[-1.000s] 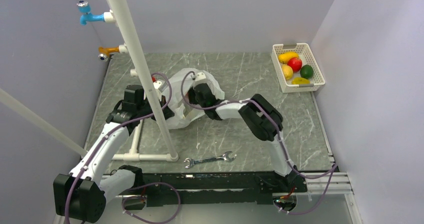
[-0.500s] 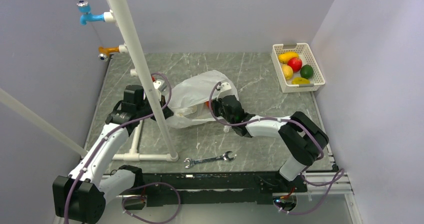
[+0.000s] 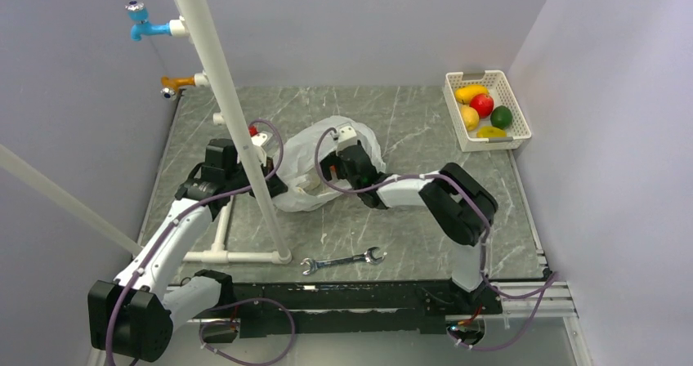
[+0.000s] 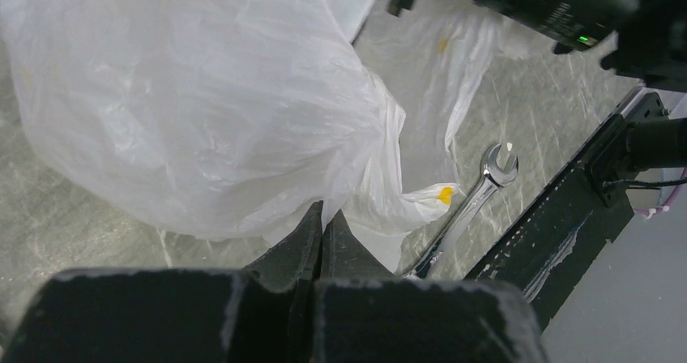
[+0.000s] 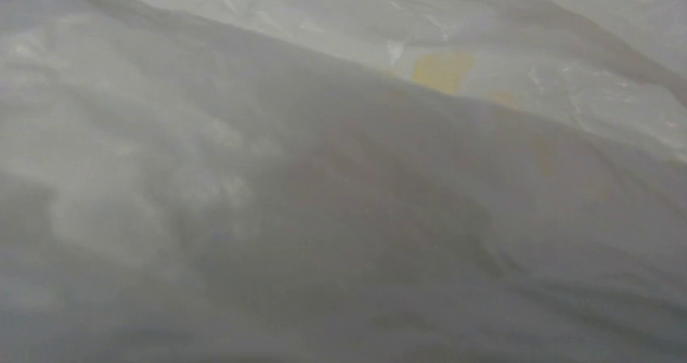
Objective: Take the fake fruits out of the plastic bag
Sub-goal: Take out the fake fruit from the plastic bag.
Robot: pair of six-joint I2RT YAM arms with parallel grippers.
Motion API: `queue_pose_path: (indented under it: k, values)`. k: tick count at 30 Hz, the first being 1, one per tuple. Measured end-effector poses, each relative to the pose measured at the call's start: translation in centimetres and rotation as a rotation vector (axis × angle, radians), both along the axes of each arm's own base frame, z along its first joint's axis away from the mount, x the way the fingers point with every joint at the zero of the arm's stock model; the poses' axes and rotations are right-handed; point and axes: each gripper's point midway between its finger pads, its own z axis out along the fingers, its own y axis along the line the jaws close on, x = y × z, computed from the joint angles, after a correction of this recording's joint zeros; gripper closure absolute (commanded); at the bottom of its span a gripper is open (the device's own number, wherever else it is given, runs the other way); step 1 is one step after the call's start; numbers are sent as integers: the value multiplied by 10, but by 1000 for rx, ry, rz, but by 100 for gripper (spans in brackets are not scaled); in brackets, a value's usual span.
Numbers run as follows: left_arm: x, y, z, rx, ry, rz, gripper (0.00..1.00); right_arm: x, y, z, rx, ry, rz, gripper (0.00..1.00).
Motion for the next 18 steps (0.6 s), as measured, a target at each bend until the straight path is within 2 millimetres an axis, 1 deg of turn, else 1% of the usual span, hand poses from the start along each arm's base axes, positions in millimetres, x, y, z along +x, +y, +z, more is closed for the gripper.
queue_pose_path:
  k: [3,6,9,13,16,18]
  values:
    - [-2,-4,-2,-3,11,-17,100,14,7,-13,-40,17,-2,3]
    - [-3,-5,-3,-4,17,-23,100,22,7,-32,-79,62,-7,11]
    - [-3,-5,-3,-4,16,-23,100,17,1,-56,-132,128,0,26]
    - [-3,-5,-3,-4,17,-24,100,15,4,-59,-132,136,23,53]
    - [-3,-5,-3,-4,16,-23,100,14,7,-59,-135,132,54,68]
    - [-3,-5,-3,-3,17,-23,100,9,10,-59,-129,132,86,72]
